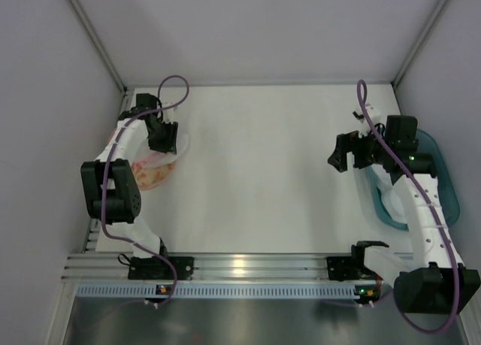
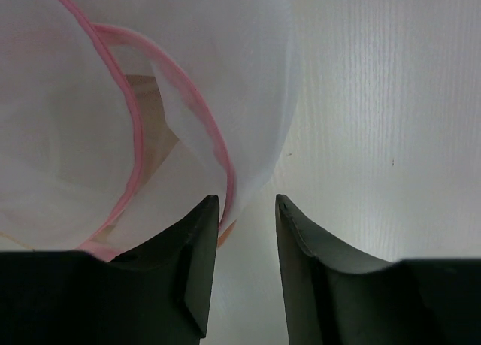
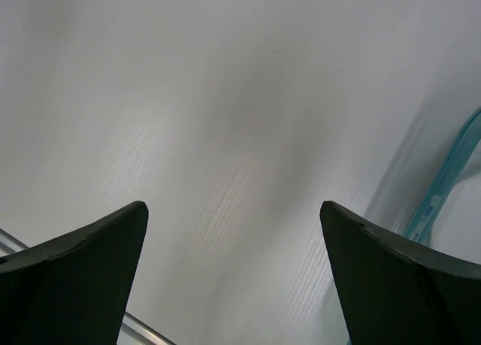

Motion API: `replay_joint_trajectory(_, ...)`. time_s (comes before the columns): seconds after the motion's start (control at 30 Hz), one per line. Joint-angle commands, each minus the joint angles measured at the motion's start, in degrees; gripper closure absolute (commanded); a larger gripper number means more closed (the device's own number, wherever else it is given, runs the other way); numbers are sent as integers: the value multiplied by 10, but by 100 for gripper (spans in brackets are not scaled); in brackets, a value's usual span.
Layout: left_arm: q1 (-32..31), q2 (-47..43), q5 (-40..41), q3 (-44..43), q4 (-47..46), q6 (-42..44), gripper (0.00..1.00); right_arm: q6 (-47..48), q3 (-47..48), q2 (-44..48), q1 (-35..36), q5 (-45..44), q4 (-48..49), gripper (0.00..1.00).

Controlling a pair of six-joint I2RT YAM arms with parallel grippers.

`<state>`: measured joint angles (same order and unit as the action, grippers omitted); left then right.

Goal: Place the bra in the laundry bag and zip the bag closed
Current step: Move the laundry bag to the center of the board.

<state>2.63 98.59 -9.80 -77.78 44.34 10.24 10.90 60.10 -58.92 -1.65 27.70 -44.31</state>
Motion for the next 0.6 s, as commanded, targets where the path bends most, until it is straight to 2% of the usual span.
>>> replay_joint_trajectory(0.0, -3, 5, -26, -41, -9, 1, 59, 4, 23, -1, 3, 13, 1, 1)
replay_joint_trajectory(0.1, -8, 11, -25, -56, -9, 3, 96, 2, 23, -1, 3, 17, 2, 1)
replay_joint_trajectory(0.13, -10, 10, -28, -64, -9, 3, 100, 2, 26, -1, 3, 17, 2, 1)
replay_joint_trajectory(0.27, -25, -10, -45, -78, -8, 13, 100, 1, 32, -1, 3, 19, -1, 1)
replay_joint_trajectory(0.4, -96, -55, -43, -81, -9, 21, 100, -3, 39, -5, 3, 26, -2, 1)
replay_joint_trajectory(0.57, -218, -73, -43, -62, -14, 7, 100, -8, 44, -16, 3, 34, -2, 1)
